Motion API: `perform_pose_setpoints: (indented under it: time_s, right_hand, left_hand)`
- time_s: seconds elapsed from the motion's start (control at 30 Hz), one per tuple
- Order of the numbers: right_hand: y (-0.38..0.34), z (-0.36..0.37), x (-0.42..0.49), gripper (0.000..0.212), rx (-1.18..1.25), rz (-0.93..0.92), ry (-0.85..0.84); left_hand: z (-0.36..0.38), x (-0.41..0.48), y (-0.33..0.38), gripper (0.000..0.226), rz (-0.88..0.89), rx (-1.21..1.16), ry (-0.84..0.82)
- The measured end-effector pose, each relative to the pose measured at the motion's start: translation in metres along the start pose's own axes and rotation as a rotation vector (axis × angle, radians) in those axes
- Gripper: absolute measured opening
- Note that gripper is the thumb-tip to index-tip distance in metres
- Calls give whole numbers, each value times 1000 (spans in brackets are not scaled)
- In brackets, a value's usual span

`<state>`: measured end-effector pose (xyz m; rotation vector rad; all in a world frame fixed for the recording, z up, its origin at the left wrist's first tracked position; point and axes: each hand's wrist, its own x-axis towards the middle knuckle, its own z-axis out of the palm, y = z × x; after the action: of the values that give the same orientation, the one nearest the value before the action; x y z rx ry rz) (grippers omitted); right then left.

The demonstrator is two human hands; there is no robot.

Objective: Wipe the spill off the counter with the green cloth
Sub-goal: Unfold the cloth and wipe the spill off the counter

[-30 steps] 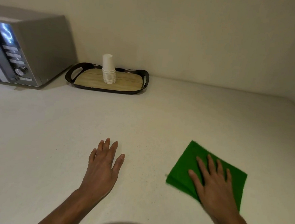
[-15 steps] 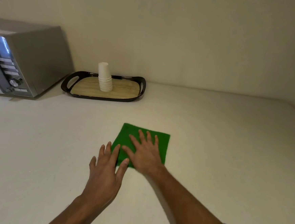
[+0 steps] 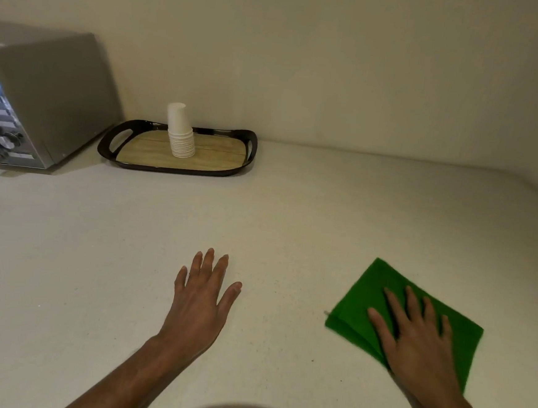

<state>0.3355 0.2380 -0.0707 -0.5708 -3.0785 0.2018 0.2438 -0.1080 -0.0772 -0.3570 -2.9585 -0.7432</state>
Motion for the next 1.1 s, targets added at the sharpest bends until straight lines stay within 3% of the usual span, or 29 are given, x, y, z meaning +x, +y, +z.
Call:
perform_pose_setpoints:
  time_s: [0.13, 0.33, 0.47, 0.57, 0.73, 0.9, 1.1]
  right_hand:
    - [-38, 13, -53, 79, -11, -181, -75]
    - [-164, 23, -50, 73, 111, -557, -87]
    - [-227, 34, 8, 69, 85, -634, -70]
    - [-241, 32, 63, 68, 41, -543, -89]
    - [-164, 17, 127, 80, 34, -226, -52]
    - [-33, -1, 111, 80, 22, 33, -16]
    - [25, -2, 1, 85, -2, 23, -9]
  left_hand:
    - [-2, 1, -3, 65, -37, -173, 30]
    - [-8, 9, -1, 65, -53, -229, 75]
    - [-9, 14, 4, 67, -9, -181, 108]
    - [-1, 11, 12, 66, 19, -140, 98]
    - [11, 7, 20, 62, 42, -95, 42]
    - [13, 9, 26, 62, 41, -63, 35]
    - [12, 12, 21, 66, 2, 64, -19]
